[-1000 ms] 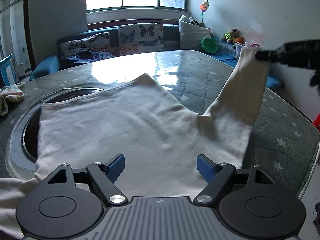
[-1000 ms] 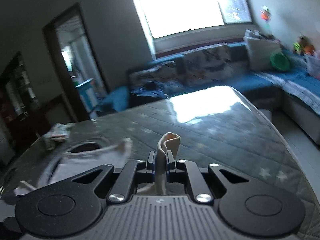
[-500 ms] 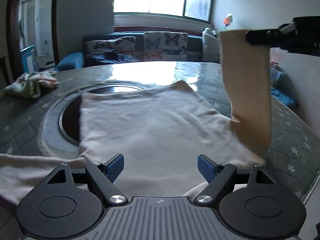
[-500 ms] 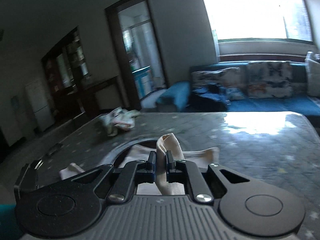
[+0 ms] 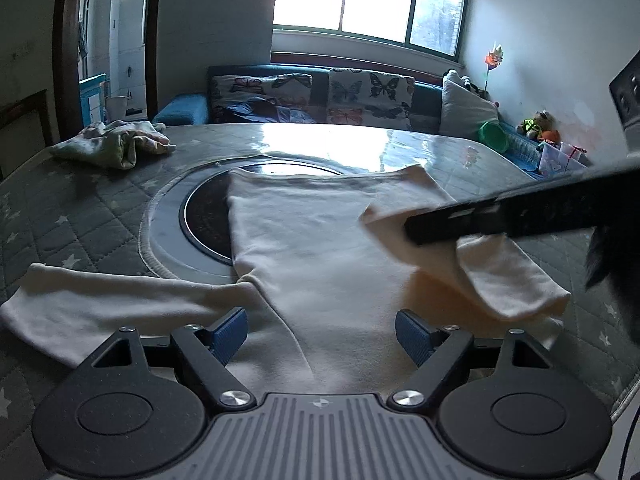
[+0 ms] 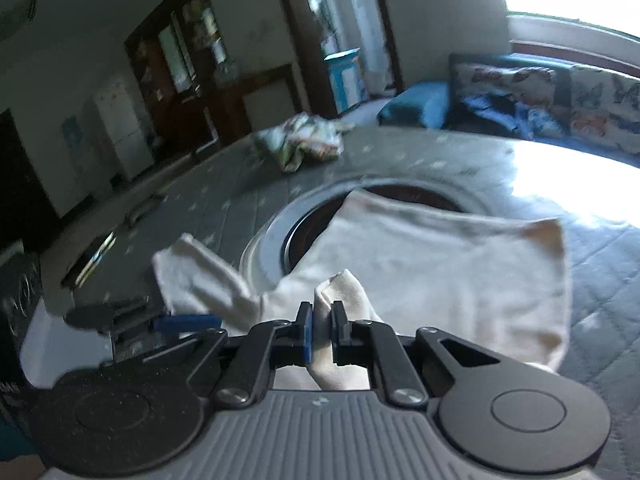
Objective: Fold clothes
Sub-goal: 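Lift the sleeve with the right tool and fold it across the body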
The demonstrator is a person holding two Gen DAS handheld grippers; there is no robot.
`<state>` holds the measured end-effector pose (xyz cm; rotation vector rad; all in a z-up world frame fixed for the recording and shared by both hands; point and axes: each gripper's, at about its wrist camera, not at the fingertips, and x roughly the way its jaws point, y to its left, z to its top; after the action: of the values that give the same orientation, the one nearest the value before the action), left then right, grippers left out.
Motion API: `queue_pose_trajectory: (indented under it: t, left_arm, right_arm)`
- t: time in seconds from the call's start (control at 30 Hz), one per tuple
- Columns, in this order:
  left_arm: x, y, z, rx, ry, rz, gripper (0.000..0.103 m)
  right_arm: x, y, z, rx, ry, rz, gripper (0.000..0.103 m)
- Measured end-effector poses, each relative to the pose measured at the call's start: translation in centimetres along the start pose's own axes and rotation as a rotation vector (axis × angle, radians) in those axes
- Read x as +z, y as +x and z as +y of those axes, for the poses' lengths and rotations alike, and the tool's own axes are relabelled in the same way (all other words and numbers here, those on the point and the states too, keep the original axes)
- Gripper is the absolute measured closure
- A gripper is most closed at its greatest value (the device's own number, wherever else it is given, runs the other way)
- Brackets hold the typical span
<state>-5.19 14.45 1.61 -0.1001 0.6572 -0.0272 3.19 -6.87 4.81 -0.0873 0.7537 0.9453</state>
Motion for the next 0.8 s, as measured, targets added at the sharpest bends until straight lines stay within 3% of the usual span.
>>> queue_pose_trajectory:
  t: [0.2, 0.37, 0.53, 0.67, 0.8]
  left_arm:
    - [0.2, 0.2, -0.5, -0.012, 0.010, -0.002, 0.019]
    - [0.5, 0.2, -0.9, -0.028, 0.025, -0.010, 0.021]
    - [0.9, 0.6, -2.0, -0.056, 0.046, -0.015, 0.036]
    - [1.1, 1.5, -3.0, -0.084, 0.063, -0.003, 0.057]
    - [1.2, 2.3, -4.1, -0.099, 0.083, 0.012, 0.060]
  right_arm:
    - [-0.4, 0.4, 0.5, 0.058, -0.004, 0.004, 0.092]
    - [0.2, -1.7, -0.9, 0.003, -0.025, -0.017, 0.091]
    - [-1.6, -4.0, -4.4, -0.137, -0.046, 0.029, 0.090]
    - [-4.0, -5.1, -6.1, -0.178, -0.028, 0.076, 0.090]
    - [-6.1, -5.0, -7.1, -0.196, -0.014, 0.093, 0.090]
